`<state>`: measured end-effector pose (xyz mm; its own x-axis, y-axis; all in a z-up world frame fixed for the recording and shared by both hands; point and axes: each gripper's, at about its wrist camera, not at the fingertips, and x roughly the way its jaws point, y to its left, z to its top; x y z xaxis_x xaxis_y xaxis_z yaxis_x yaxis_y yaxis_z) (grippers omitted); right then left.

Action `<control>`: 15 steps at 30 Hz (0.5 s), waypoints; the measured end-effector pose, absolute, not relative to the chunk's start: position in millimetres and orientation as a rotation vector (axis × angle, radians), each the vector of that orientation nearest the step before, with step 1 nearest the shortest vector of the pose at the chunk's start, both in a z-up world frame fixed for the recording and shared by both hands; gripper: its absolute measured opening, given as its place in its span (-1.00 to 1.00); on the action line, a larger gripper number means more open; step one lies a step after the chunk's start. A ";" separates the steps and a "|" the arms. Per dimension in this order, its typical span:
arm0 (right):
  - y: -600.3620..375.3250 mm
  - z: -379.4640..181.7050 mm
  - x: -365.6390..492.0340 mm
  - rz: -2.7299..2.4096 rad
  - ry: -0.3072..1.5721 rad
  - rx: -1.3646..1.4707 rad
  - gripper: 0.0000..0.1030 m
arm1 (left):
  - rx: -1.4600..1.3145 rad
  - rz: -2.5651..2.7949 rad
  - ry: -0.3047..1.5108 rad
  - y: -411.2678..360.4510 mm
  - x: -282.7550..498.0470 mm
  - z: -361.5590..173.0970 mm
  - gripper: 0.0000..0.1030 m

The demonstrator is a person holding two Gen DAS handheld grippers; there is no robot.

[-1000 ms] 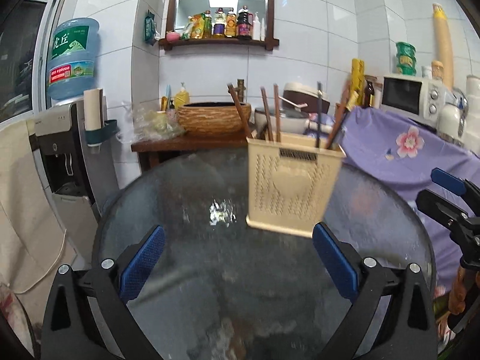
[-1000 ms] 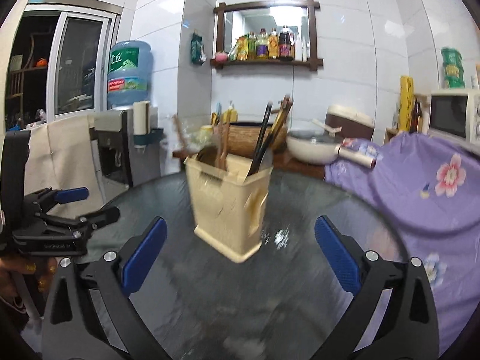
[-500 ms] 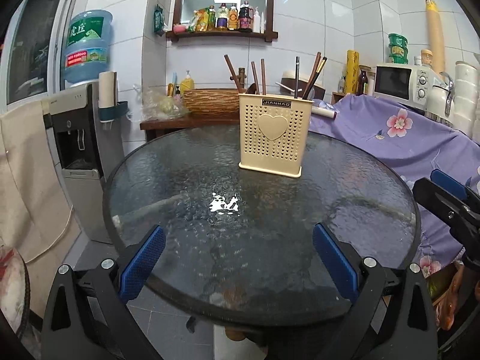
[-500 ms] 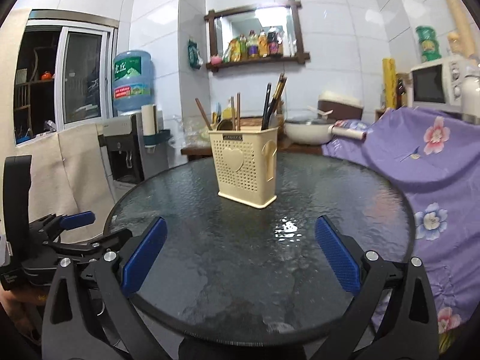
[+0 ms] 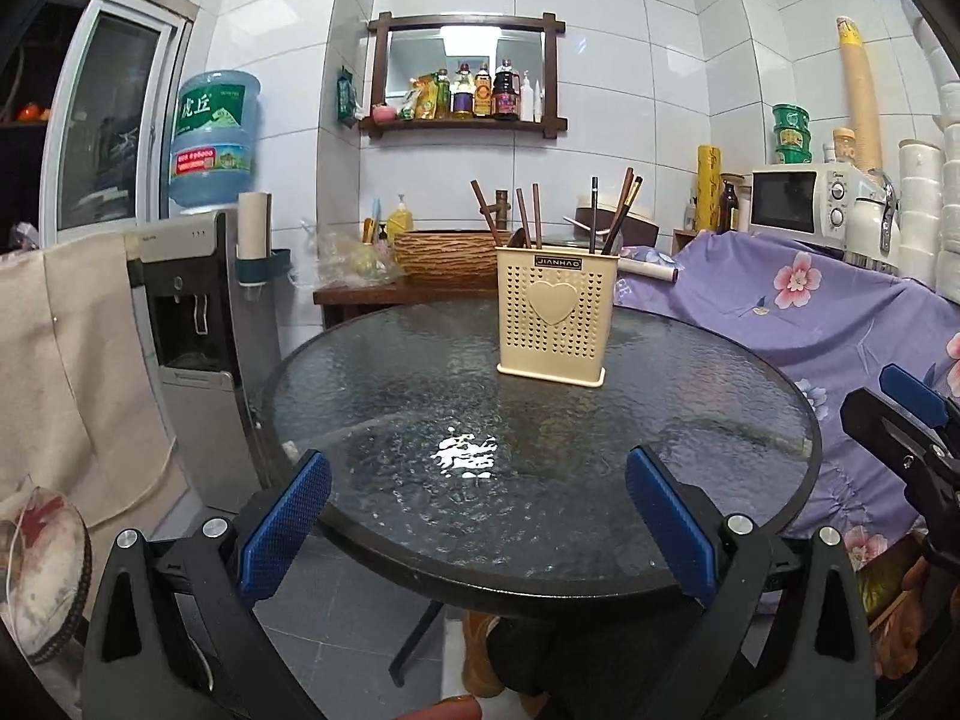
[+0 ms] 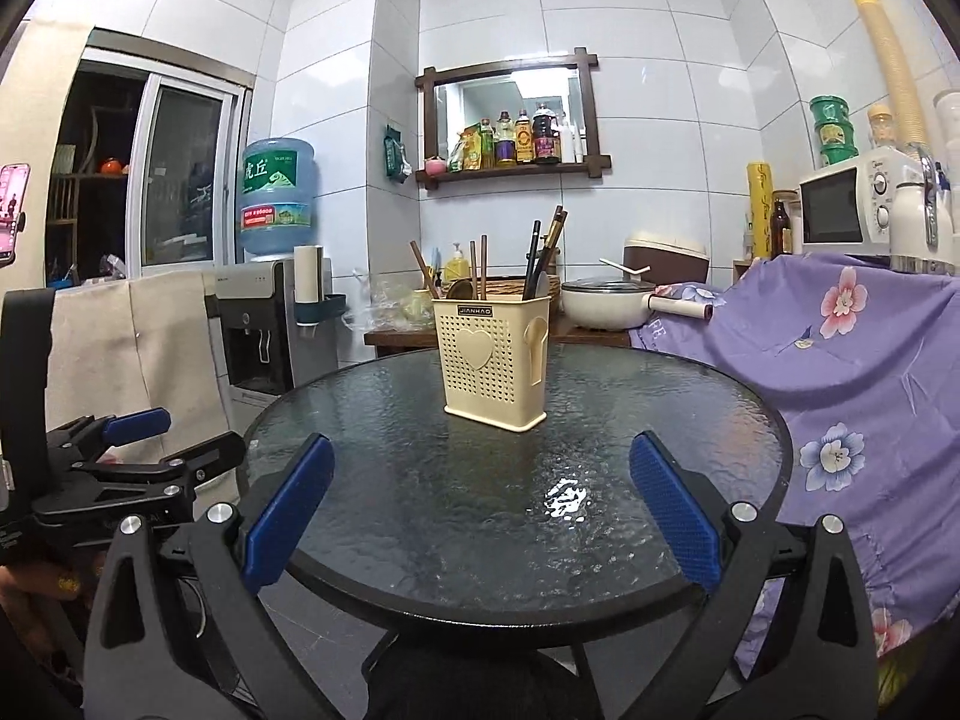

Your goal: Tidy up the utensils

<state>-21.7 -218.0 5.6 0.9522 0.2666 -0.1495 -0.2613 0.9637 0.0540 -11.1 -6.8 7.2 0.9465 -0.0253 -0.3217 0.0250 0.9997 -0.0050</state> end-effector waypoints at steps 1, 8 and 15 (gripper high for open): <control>-217.3 5.3 -23.2 0.268 0.154 0.035 0.89 | 0.000 -0.027 0.327 -7.1 -11.5 7.4 0.88; -213.4 3.7 -22.9 0.270 0.163 0.047 0.89 | 0.001 -0.014 0.328 -5.5 -12.5 8.0 0.88; -216.8 2.0 -20.3 0.267 0.178 0.056 0.89 | 0.003 -0.022 0.338 -7.7 -11.9 6.0 0.88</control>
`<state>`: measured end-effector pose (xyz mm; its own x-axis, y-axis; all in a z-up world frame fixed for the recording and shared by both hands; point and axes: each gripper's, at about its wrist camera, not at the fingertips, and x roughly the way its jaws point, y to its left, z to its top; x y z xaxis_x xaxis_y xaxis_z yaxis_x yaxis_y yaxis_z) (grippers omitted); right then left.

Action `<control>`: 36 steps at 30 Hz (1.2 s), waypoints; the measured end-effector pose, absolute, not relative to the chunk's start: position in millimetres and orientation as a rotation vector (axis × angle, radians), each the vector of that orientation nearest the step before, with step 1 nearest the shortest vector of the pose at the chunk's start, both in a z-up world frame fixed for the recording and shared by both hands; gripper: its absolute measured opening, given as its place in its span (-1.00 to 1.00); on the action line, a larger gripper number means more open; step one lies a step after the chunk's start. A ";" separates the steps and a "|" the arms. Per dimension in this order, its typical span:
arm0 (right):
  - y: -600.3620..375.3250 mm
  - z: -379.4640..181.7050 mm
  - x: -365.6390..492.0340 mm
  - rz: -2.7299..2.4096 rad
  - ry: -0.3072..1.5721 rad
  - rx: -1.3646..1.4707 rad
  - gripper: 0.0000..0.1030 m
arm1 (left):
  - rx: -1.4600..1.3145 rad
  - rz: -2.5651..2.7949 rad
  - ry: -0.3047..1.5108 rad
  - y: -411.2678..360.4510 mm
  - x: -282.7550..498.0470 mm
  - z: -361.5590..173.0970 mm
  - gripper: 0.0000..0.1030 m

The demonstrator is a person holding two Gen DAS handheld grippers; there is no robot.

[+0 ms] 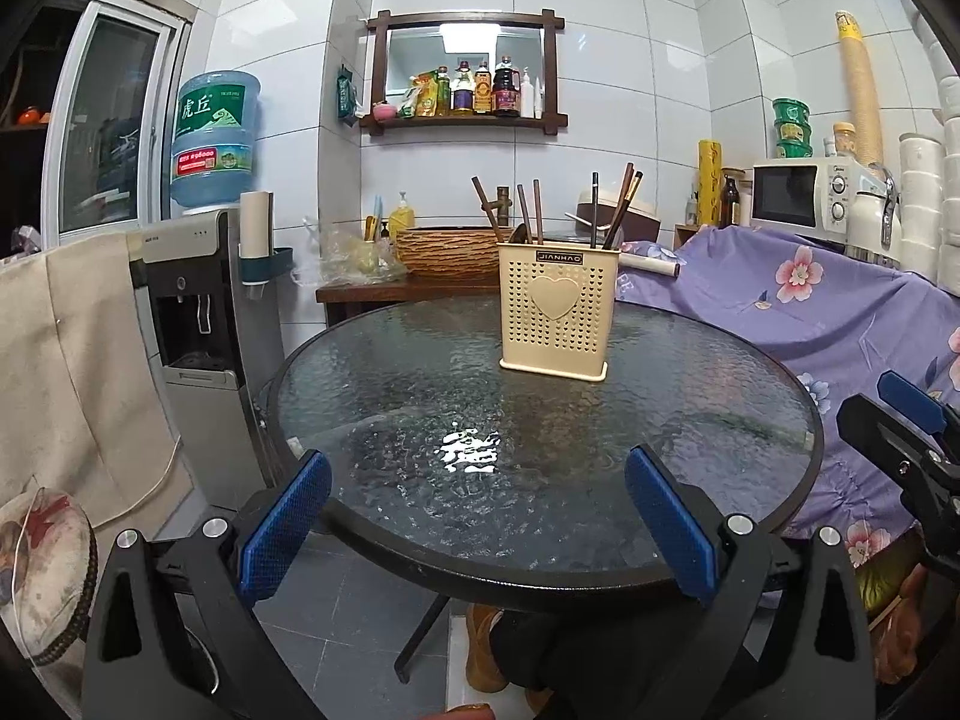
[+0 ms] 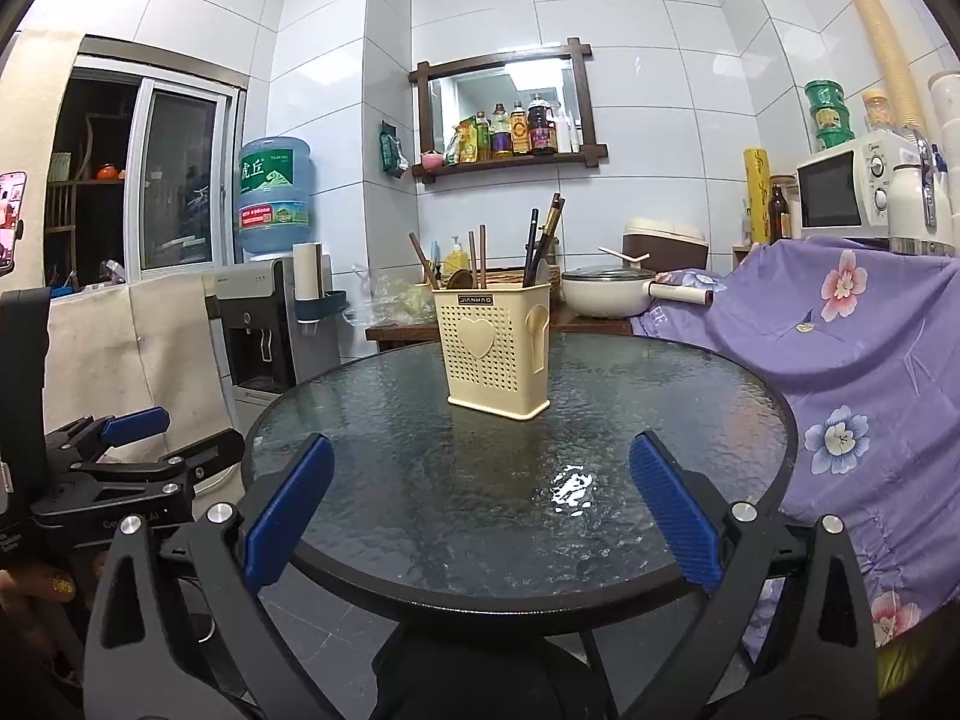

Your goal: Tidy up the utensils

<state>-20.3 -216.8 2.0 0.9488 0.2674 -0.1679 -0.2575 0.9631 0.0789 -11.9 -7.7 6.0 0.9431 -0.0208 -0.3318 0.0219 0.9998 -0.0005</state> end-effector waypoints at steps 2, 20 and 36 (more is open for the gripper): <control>-215.6 1.9 -21.3 0.261 0.174 0.046 0.89 | 0.002 -0.024 0.334 -7.1 -12.9 6.7 0.88; -211.4 2.0 -22.5 0.254 0.177 0.036 0.89 | 0.017 -0.016 0.352 -7.8 -12.6 4.5 0.88; -212.5 0.5 -21.2 0.249 0.191 0.037 0.89 | 0.000 -0.039 0.377 -6.5 -10.0 2.4 0.88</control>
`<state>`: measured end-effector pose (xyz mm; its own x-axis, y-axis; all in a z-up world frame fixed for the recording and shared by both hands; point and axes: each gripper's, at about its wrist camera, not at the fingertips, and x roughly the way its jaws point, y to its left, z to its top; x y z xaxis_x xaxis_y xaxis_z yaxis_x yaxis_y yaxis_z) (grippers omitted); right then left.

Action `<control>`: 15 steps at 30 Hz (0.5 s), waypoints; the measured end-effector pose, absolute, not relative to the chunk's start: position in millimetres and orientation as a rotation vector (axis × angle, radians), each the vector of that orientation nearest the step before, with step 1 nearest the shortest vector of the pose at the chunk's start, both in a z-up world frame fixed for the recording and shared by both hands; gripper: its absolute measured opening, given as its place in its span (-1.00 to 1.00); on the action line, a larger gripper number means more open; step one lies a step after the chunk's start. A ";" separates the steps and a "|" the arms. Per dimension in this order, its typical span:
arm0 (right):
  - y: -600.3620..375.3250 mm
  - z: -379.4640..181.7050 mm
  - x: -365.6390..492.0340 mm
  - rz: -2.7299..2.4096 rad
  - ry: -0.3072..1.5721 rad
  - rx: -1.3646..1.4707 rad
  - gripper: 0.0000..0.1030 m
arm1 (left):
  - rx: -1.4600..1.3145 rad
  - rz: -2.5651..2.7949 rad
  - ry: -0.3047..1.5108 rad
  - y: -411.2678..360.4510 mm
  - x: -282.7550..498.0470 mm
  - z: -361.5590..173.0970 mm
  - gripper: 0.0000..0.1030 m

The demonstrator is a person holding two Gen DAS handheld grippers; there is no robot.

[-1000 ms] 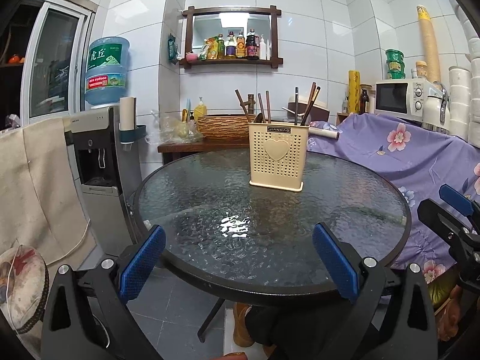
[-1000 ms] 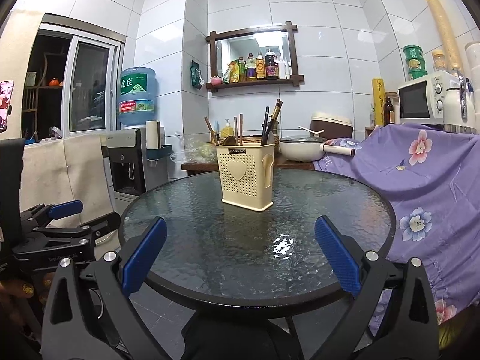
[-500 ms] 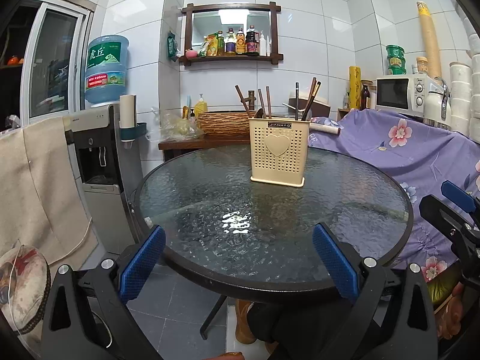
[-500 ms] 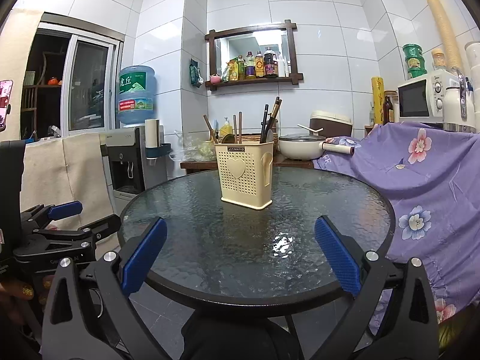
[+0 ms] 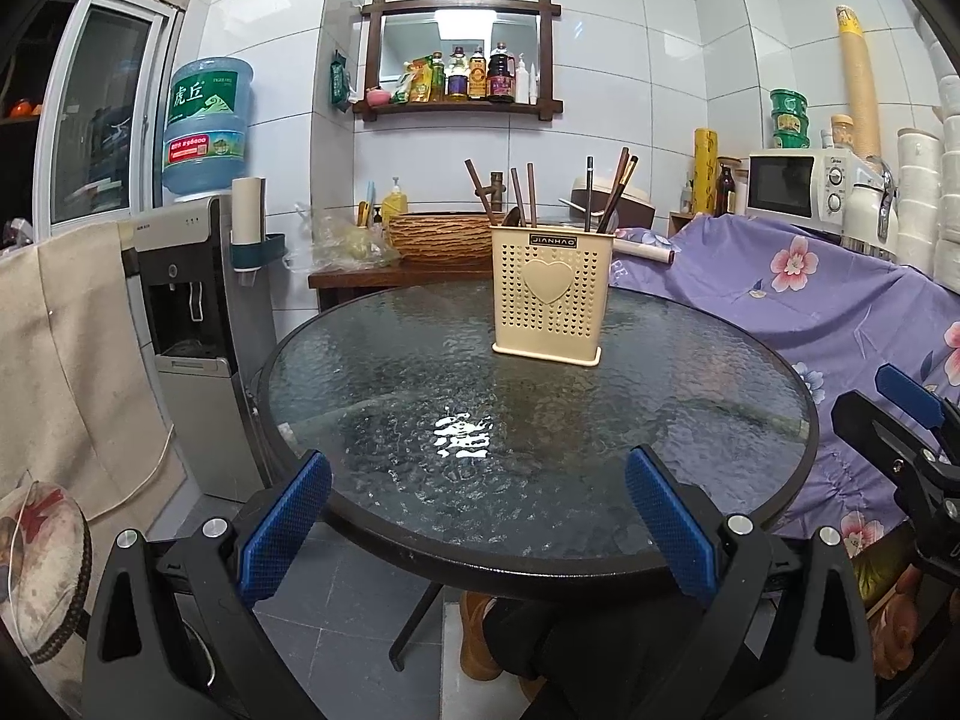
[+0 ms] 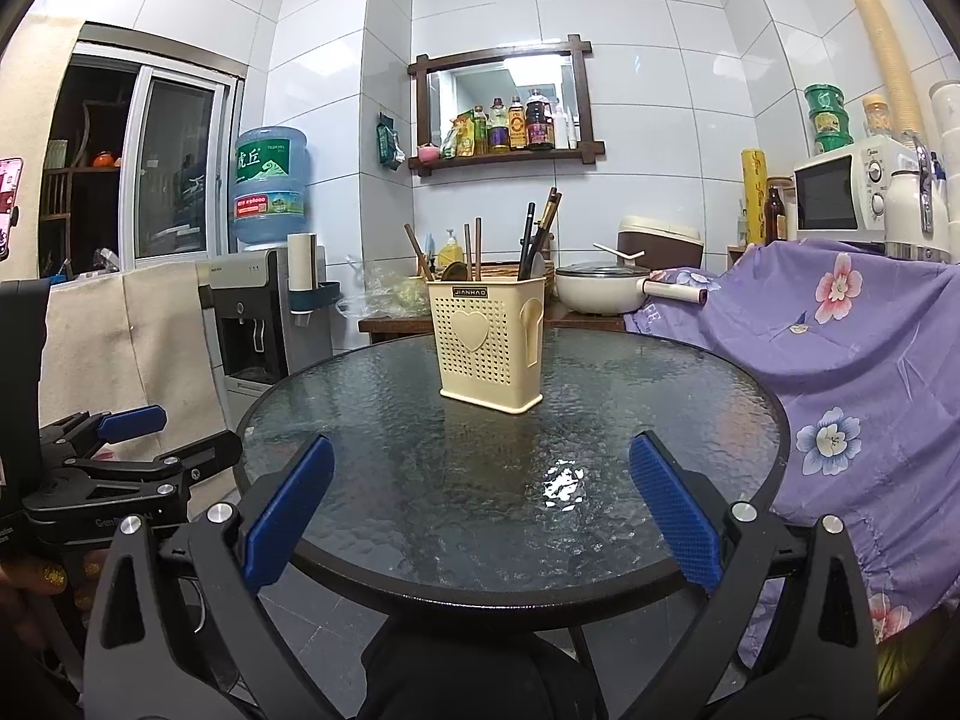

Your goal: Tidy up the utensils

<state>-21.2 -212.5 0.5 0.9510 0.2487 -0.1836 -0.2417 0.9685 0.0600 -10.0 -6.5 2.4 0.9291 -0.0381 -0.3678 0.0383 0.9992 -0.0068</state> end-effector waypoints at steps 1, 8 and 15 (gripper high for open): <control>-212.8 0.2 -20.9 0.250 0.193 0.039 0.89 | 0.001 -0.041 0.380 -6.7 -9.7 2.4 0.88; -213.0 -0.4 -20.7 0.252 0.195 0.038 0.89 | -0.001 -0.028 0.396 -6.2 -7.2 1.0 0.88; -212.5 -1.1 -19.9 0.256 0.202 0.041 0.89 | -0.002 -0.030 0.397 -6.3 -7.1 0.8 0.88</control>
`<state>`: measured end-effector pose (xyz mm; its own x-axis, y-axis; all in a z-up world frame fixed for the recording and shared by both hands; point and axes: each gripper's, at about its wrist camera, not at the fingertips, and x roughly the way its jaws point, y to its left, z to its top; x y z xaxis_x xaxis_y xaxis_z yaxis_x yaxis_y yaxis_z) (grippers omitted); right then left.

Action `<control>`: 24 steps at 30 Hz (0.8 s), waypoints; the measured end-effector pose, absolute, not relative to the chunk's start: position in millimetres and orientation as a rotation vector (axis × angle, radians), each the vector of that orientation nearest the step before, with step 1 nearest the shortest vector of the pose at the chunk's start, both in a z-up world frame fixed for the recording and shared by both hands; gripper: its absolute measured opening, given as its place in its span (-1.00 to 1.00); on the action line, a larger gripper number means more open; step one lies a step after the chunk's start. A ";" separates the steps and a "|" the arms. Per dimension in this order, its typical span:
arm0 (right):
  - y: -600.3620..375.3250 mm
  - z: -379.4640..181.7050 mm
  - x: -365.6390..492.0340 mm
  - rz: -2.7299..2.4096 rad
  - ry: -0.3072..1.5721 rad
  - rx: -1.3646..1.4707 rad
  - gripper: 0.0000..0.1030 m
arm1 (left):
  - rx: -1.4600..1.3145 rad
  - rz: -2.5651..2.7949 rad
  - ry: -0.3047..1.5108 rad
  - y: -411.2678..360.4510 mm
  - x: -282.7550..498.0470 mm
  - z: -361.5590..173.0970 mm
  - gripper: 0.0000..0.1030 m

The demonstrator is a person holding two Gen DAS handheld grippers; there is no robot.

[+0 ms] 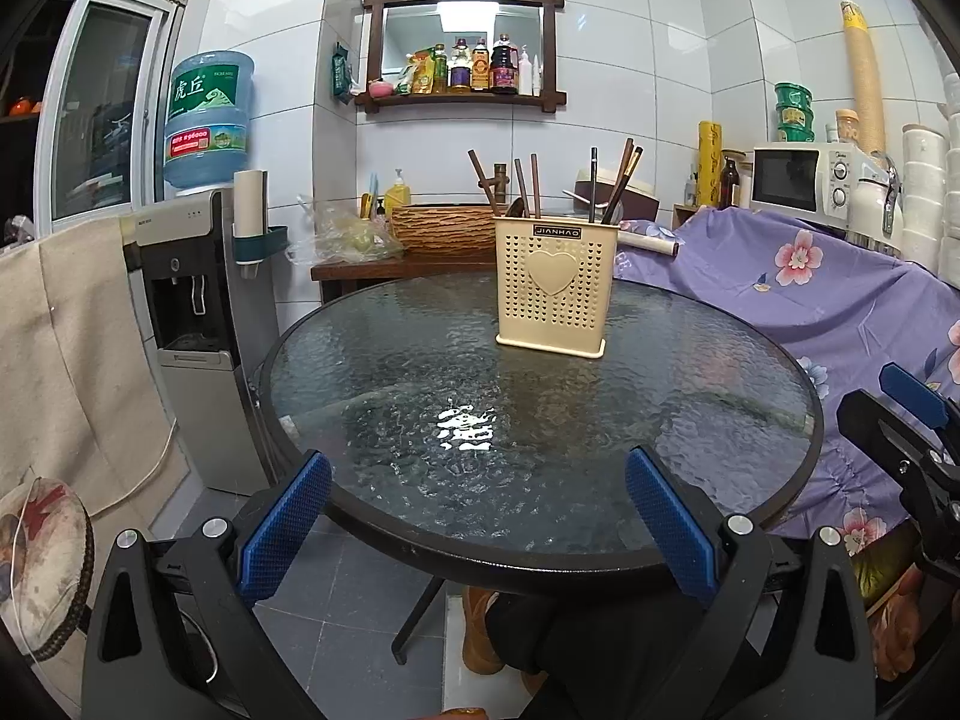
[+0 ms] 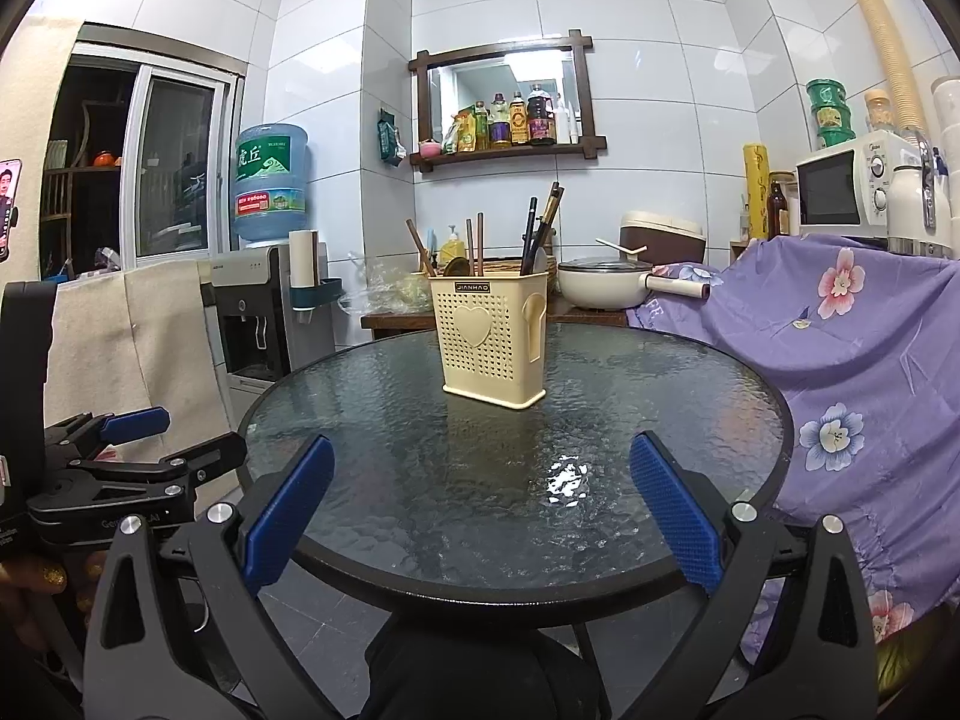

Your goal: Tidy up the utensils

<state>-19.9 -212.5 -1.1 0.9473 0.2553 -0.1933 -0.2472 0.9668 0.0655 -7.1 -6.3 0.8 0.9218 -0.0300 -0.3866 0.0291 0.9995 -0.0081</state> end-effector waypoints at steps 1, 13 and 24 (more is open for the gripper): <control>-212.6 -1.2 -19.9 0.257 0.202 0.041 0.89 | -0.002 -0.030 0.398 -6.4 -7.1 0.6 0.88; -212.0 -3.1 -19.7 0.256 0.206 0.039 0.89 | -0.001 -0.028 0.401 -5.7 -6.5 0.3 0.88; -210.8 -3.9 -18.5 0.257 0.212 0.040 0.89 | 0.004 -0.023 0.407 -5.0 -5.7 -0.5 0.88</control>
